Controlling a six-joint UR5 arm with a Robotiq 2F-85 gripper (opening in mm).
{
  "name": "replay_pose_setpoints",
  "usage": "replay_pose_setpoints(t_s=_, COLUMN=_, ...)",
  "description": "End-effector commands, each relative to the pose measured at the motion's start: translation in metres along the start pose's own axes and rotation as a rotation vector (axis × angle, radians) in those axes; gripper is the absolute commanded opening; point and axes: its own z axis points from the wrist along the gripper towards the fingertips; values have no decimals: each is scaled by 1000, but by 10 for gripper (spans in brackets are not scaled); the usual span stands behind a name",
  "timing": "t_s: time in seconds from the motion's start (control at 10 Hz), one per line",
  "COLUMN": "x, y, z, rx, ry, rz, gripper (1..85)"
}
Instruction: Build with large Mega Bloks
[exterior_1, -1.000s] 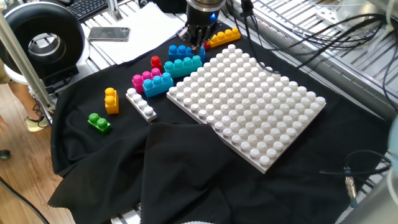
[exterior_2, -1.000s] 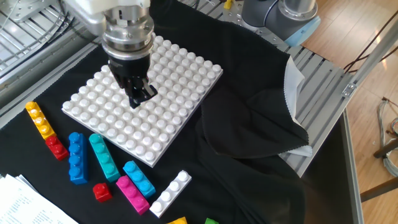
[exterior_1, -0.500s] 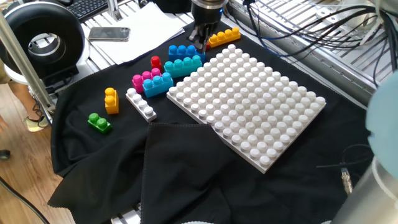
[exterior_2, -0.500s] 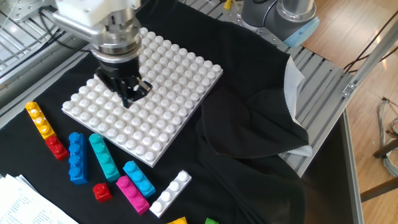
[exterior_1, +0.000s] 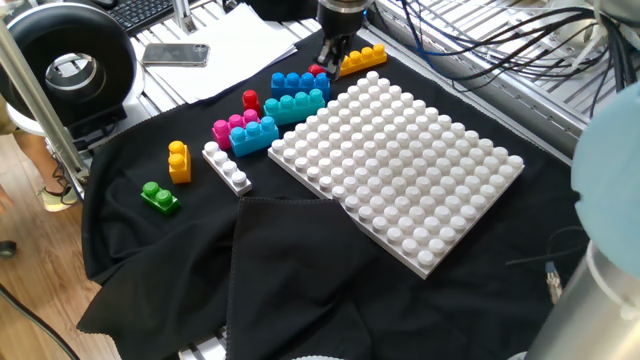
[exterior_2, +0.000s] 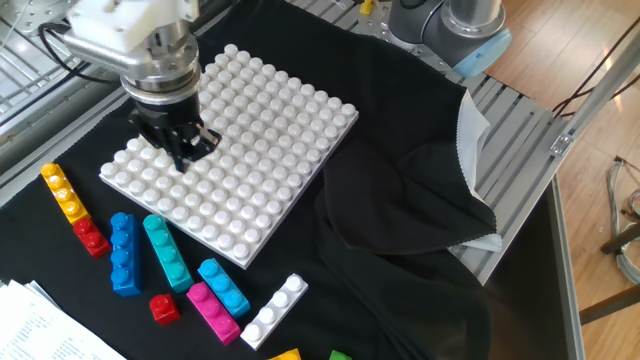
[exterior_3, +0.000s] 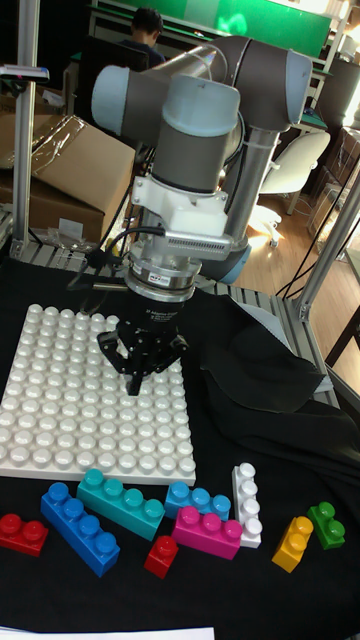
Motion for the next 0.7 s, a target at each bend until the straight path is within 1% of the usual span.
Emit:
replay_pose_setpoints(t_s=0.0, x=0, y=-18, z=0, rx=54, ry=2, rz=-1, gripper=57)
replay_pose_setpoints(t_s=0.1, x=-3, y=-34, z=5, rx=70, ry=-1, rz=-200, gripper=247)
replay_pose_setpoints(t_s=0.2, x=-13, y=-46, z=13, rx=37, ry=-33, rz=-376, gripper=517)
replay_pose_setpoints(t_s=0.3, x=-19, y=-65, z=21, rx=7, ry=-41, rz=-509, gripper=573)
replay_pose_setpoints(t_s=0.4, x=-28, y=-94, z=23, rx=23, ry=-30, rz=-628, gripper=690)
replay_pose_setpoints(t_s=0.5, x=-37, y=-115, z=24, rx=24, ry=-31, rz=-714, gripper=837)
replay_pose_setpoints(t_s=0.6, x=-44, y=-134, z=24, rx=29, ry=-31, rz=-748, gripper=843)
